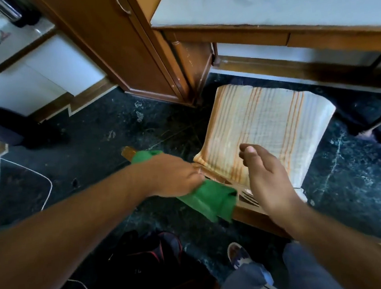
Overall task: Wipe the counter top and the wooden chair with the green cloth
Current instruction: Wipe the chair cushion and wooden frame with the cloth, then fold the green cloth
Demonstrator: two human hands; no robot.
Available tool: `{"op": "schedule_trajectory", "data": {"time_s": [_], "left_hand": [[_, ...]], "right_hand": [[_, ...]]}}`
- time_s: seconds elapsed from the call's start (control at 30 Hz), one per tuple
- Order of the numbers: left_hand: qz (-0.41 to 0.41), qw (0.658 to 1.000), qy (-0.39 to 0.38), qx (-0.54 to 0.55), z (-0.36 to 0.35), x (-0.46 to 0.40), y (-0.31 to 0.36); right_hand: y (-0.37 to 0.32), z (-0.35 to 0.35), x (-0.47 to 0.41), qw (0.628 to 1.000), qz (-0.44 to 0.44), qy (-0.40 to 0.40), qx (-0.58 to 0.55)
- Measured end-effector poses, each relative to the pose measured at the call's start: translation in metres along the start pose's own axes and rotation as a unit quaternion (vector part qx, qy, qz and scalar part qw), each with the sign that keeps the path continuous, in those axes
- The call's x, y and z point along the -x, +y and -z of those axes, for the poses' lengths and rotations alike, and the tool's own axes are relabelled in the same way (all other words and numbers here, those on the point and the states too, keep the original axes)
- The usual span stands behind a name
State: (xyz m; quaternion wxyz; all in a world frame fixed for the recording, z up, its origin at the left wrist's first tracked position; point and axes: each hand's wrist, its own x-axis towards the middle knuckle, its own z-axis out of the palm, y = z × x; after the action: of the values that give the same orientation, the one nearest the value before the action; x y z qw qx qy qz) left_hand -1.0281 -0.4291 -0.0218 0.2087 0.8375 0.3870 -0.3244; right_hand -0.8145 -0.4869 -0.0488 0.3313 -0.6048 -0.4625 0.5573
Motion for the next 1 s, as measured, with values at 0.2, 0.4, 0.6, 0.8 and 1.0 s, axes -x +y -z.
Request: {"op": "schedule_trajectory", "data": {"time_s": [0.2, 0.4, 0.6, 0.8, 1.0], "left_hand": [[0.019, 0.973, -0.162, 0.163, 0.024, -0.023, 0.037], [0.017, 0.961, -0.189, 0.199, 0.053, -0.024, 0.018], [0.012, 0.987, -0.104, 0.126, 0.109, -0.012, 0.005], [0.009, 0.975, 0.014, 0.223, 0.195, 0.004, 0.034], [0.009, 0.953, 0.181, 0.241, 0.279, -0.100, 0.140]], "right_hand": [[-0.008, 0.030, -0.017, 0.931, -0.165, -0.267, 0.188], [-0.025, 0.026, -0.031, 0.884, -0.174, -0.368, 0.229], [-0.054, 0.066, -0.043, 0.893, -0.106, -0.396, 0.187], [-0.106, 0.199, -0.045, 0.927, 0.064, -0.320, 0.186], [-0.106, 0.375, -0.067, 0.924, 0.112, -0.178, 0.319]]}}
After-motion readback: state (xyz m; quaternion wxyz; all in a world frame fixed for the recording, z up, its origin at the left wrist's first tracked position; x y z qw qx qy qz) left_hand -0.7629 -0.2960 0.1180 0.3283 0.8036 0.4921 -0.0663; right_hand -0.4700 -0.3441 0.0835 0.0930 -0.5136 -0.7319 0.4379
